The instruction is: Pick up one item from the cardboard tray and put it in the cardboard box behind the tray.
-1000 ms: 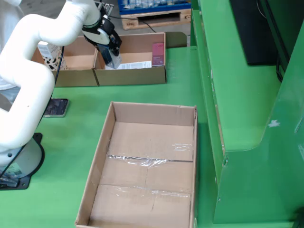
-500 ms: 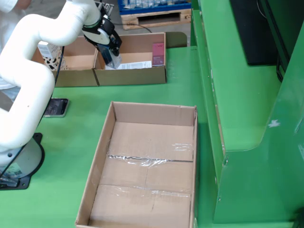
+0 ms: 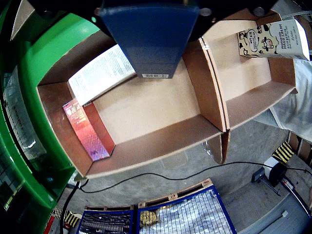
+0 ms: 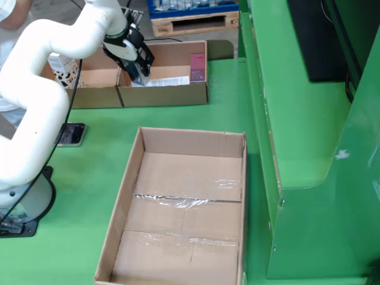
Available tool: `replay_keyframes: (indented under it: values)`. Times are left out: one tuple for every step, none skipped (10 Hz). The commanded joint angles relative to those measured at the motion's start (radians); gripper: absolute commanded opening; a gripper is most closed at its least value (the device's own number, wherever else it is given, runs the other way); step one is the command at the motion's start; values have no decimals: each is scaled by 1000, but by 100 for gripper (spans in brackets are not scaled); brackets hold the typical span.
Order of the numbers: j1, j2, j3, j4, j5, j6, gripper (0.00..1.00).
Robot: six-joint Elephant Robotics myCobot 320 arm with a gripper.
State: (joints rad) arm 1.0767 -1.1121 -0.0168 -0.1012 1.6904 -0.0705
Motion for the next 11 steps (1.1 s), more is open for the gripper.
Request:
replay_keyframes:
  values:
    - [-3,20,17,7,-6,-8,70]
    - [-3,20,17,7,-6,-8,80]
    - [-3,20,17,7,-6,-8,90]
    - [-3,20,17,7,-6,-8,100]
    - [-3,20,17,7,-6,-8,100]
    - [-3,20,17,7,-6,-8,100]
    - [-3,20,17,7,-6,-8,100]
    - [-3,20,17,7,-6,-8,100]
    - [-3,20,17,7,-6,-8,100]
    - [-3,20,17,7,-6,-8,100]
    - [-3,20,17,7,-6,-8,100]
